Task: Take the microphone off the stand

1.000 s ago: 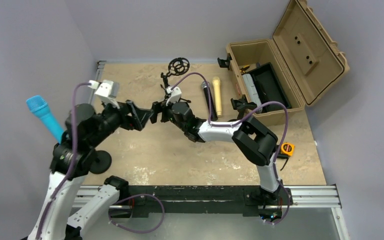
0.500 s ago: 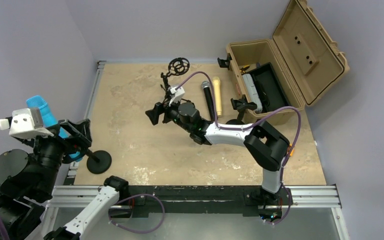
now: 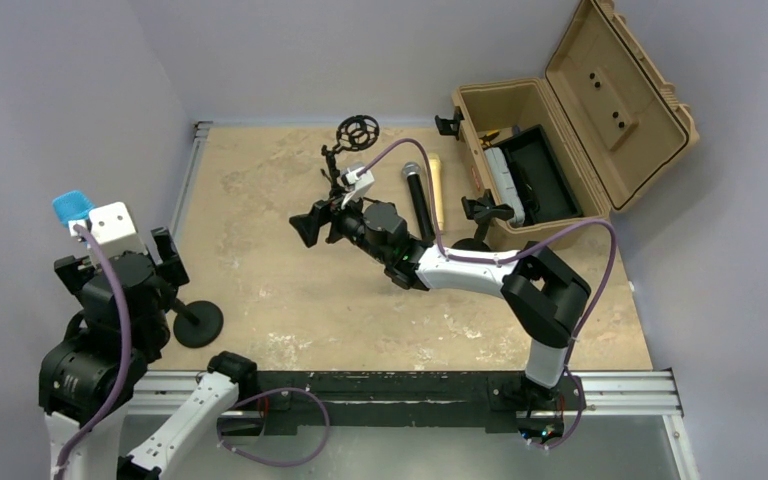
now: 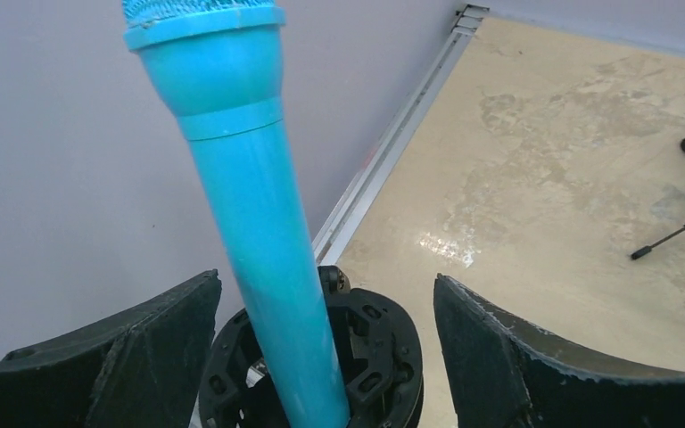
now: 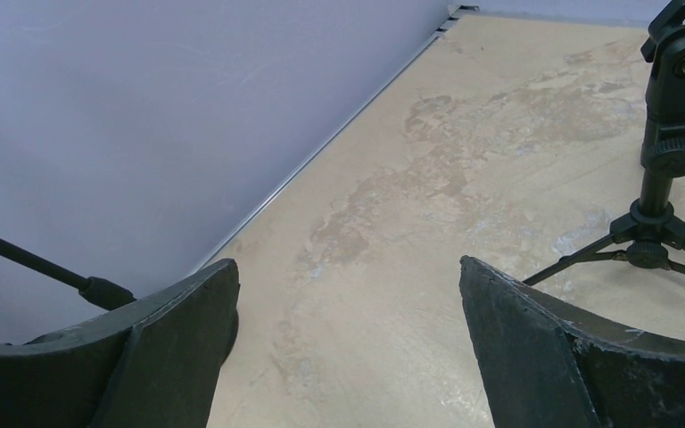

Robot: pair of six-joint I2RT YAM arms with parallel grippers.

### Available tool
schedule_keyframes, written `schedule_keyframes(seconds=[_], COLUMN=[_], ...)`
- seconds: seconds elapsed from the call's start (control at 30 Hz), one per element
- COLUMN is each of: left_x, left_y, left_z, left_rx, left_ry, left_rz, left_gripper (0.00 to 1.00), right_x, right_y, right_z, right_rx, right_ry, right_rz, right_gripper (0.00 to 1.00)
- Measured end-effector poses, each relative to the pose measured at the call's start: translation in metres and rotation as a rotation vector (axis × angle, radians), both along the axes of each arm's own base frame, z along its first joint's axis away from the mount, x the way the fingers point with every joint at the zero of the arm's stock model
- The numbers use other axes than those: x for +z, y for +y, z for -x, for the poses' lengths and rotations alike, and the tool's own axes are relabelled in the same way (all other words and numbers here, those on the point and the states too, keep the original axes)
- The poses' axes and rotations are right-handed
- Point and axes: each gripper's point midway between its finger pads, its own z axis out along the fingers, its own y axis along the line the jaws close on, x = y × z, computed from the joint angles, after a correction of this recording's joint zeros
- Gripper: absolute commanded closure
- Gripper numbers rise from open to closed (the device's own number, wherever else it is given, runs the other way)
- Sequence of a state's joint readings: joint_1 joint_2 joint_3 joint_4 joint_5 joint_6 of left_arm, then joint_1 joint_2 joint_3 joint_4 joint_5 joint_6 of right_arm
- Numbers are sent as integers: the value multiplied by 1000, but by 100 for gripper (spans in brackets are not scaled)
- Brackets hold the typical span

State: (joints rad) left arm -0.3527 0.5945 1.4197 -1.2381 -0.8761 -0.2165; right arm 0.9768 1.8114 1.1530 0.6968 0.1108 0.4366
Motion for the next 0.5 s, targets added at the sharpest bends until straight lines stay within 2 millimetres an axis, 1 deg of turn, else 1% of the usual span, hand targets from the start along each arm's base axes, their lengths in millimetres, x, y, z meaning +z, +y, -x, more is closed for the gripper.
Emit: schedule_keyframes(seconds=[0.1, 0.17, 0.23, 0.3, 0.47, 0.5], left_x=[-9, -11, -12, -13, -21, -21], left_y=[1, 4, 7, 11, 22, 23], left_z=[-9, -13, -15, -14, -7, -5], left_rx=[35, 62, 89, 122, 180, 188], left_ry=[13, 7, -9, -32, -93, -107], left_rz=[-24, -33, -41, -52, -81, -81], left_gripper=[19, 25, 33, 37, 44, 48], right_x=[0, -2, -6, -9, -9, -9], right_y=[0, 0, -1, -1, -1, -1], right_z=[0, 2, 3, 3, 4, 4], right_rx=[0, 1, 2, 2, 3, 3], right_ry=[0, 3, 7, 10, 11, 11], right_rz=[0, 4, 11, 16, 17, 17], right_gripper=[7, 7, 7, 7, 7, 7])
